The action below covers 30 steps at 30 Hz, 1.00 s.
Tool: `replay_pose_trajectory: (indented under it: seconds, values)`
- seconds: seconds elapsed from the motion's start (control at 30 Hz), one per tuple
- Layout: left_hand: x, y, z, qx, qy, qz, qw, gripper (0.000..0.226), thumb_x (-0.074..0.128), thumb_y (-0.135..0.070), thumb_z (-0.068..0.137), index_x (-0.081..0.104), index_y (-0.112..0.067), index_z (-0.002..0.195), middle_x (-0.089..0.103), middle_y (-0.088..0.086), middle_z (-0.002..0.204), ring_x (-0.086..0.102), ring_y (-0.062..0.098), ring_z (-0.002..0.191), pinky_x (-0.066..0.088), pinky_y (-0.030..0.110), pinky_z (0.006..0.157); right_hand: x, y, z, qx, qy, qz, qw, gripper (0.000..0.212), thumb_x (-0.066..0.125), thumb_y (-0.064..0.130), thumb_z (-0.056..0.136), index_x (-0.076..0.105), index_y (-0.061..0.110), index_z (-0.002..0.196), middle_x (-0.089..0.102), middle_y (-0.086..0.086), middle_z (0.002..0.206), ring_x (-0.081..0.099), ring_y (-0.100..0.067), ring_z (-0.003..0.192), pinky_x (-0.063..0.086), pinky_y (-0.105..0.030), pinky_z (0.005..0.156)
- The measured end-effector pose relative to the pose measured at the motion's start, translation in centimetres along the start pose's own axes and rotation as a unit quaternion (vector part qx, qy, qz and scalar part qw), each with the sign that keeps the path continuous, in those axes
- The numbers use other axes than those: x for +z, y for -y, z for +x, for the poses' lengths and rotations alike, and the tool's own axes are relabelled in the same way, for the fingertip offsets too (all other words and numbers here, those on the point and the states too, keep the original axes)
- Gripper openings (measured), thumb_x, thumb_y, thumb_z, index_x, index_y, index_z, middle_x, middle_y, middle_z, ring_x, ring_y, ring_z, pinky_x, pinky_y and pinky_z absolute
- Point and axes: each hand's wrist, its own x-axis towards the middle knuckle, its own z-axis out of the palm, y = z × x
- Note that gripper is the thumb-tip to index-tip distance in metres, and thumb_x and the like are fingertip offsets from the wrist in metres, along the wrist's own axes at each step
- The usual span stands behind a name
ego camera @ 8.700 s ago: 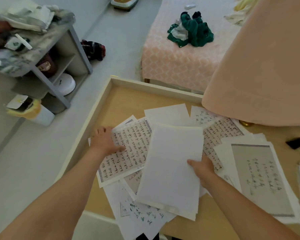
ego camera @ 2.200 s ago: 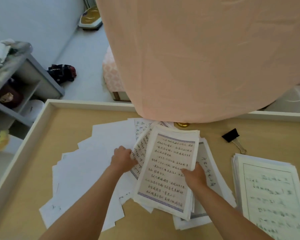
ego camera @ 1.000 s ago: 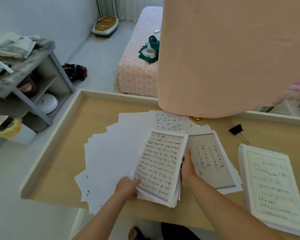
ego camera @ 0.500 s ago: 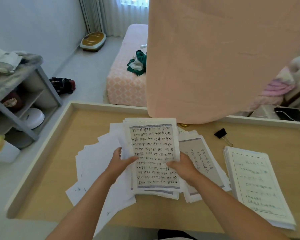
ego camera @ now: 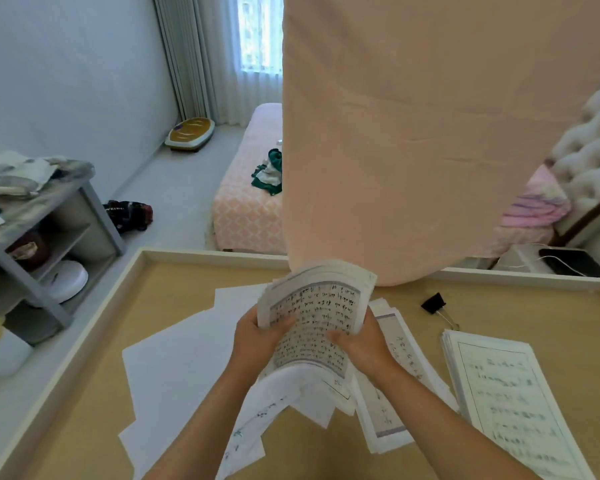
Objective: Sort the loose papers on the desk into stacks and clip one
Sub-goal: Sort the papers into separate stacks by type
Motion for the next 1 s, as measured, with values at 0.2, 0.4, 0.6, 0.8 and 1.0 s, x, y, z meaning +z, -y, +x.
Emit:
replay_pose_trajectory:
  seconds: [0.2,0.4,0.6,0.8,1.0]
  values:
    - [-0.6,2.6,-0.8,-0.007,-0.048,0.008,0.999,0.043,0.083,-0.008,0.074,0.064,-0.022,0.109,0.074,-0.006,0.098,0.071,0.006,0.087,0.057,0.02,0.063,0.5,-1.3,-0.3,0.013,-0.027,0.028,0.999,0.054,0.079,0.011,0.081,0.054,0.026,0.126,0.069,0.009,0.114,0.067,-0.006,0.104,0.054,-0.019,0.077]
    - [-0.4,4.9,-0.1,-0.003,-0.029,0.091,0.995,0.034,0.064,-0.014,0.092,0.053,-0.026,0.122,0.063,-0.006,0.114,0.061,0.016,0.108,0.051,0.026,0.079,2.2,-1.7,-0.4,0.049,-0.024,0.005,0.998,0.053,0.057,-0.002,0.091,0.044,0.026,0.133,0.062,0.01,0.113,0.059,-0.007,0.102,0.045,-0.013,0.071]
    - [0.8,3.9,1.3,-0.013,-0.069,0.113,0.991,0.01,0.058,-0.019,0.096,0.051,-0.02,0.102,0.063,-0.004,0.096,0.065,0.017,0.088,0.052,0.029,0.064,0.6,-1.4,0.6,0.08,-0.06,-0.052,0.994,0.033,0.046,0.002,0.097,0.052,0.025,0.12,0.064,0.004,0.109,0.061,-0.009,0.093,0.05,-0.02,0.067]
    - [5.8,6.3,2.7,-0.135,0.103,0.181,0.969,0.016,0.045,-0.019,0.101,0.044,-0.02,0.117,0.06,-0.003,0.11,0.062,0.018,0.097,0.052,0.03,0.073,-5.1,-4.5,1.0,0.148,-0.128,-0.107,0.975,0.031,0.044,0.0,0.093,0.051,0.022,0.114,0.064,0.003,0.101,0.063,-0.014,0.082,0.054,-0.027,0.059]
    - [13.6,10.6,3.3,-0.176,0.192,0.299,0.918,0.023,0.051,-0.02,0.098,0.042,-0.015,0.119,0.058,0.0,0.107,0.059,0.017,0.093,0.054,0.03,0.074,-12.1,-8.8,3.2,0.189,-0.136,-0.193,0.953,0.035,0.044,-0.001,0.093,0.045,0.024,0.118,0.062,0.001,0.102,0.063,-0.016,0.077,0.046,-0.025,0.049]
